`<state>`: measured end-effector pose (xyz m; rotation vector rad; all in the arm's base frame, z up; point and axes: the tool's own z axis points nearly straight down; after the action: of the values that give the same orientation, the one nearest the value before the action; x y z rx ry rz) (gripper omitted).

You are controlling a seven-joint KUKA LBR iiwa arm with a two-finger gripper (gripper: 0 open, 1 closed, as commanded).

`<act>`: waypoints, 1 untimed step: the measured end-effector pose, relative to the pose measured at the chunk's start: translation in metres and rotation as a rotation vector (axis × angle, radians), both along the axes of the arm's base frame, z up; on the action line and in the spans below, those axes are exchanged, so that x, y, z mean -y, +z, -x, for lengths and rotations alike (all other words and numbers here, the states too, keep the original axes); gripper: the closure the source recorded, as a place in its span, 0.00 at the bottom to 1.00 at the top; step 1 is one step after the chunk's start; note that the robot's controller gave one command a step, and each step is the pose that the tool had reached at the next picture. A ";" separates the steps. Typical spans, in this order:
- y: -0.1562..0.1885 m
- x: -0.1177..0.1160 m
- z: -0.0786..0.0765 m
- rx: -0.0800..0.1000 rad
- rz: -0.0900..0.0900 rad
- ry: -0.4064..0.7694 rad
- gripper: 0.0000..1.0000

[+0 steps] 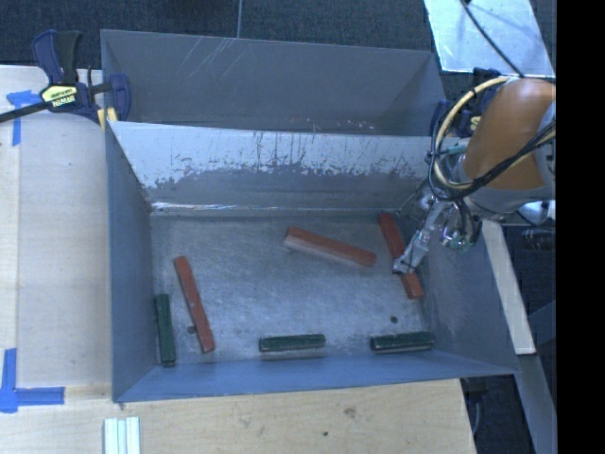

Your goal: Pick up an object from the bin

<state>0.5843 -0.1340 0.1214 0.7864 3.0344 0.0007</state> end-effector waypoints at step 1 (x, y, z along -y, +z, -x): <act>-0.050 0.011 -0.003 0.000 -0.015 -0.061 0.00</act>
Offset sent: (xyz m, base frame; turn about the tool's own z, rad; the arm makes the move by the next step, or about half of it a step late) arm -0.0020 -0.0204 -0.0514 0.0743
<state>0.5868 -0.1455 0.0714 0.8796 3.0125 0.0239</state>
